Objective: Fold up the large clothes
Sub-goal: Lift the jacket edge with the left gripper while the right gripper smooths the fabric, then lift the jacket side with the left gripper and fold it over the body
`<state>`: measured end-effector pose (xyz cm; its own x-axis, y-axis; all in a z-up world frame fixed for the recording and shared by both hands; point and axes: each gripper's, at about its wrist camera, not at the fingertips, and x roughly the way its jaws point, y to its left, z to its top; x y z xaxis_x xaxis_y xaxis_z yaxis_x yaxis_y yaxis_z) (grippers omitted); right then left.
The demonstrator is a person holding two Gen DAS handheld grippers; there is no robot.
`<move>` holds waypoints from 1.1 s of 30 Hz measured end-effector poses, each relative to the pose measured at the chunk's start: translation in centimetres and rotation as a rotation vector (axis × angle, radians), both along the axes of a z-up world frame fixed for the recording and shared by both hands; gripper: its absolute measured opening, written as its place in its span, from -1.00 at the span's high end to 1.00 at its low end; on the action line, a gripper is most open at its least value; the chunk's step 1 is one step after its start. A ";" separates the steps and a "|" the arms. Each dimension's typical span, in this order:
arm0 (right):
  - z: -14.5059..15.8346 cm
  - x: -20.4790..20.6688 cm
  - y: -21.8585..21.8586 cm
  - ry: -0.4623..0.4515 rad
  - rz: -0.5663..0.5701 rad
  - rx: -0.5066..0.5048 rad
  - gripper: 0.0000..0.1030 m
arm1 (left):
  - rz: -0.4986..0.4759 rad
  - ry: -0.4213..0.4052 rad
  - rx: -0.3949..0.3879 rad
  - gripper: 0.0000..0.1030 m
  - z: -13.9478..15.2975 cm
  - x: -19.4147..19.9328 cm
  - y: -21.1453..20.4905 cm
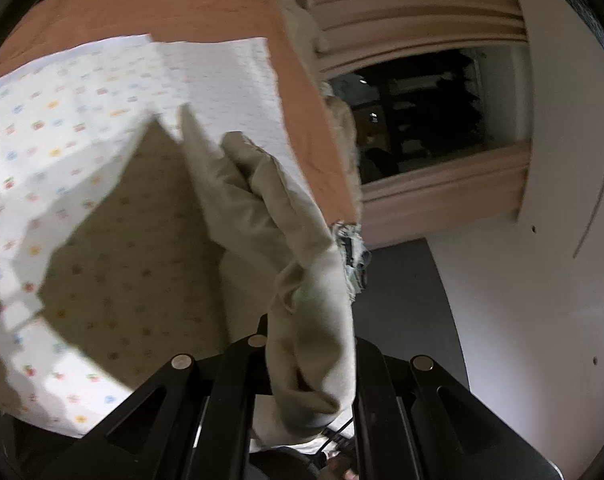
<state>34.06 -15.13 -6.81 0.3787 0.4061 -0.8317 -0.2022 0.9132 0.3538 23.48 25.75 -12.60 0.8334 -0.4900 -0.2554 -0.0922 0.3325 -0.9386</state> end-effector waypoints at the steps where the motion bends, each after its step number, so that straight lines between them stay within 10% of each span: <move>1: -0.2 -0.4 -0.3 0.006 0.000 0.021 0.39 | -0.011 -0.015 0.007 0.85 0.9 0.4 -0.5; 21: -4.0 -0.2 -4.2 0.128 0.007 0.259 0.51 | -0.223 -0.112 0.103 0.85 9.8 8.9 -11.8; 29: -1.0 -1.3 -11.2 -0.031 -0.067 0.331 0.50 | -0.334 -0.114 0.129 0.85 11.4 12.8 -17.8; 33: -0.8 -1.5 -16.1 -0.087 -0.180 0.351 -0.39 | -0.388 -0.095 0.137 0.85 11.1 14.9 -21.1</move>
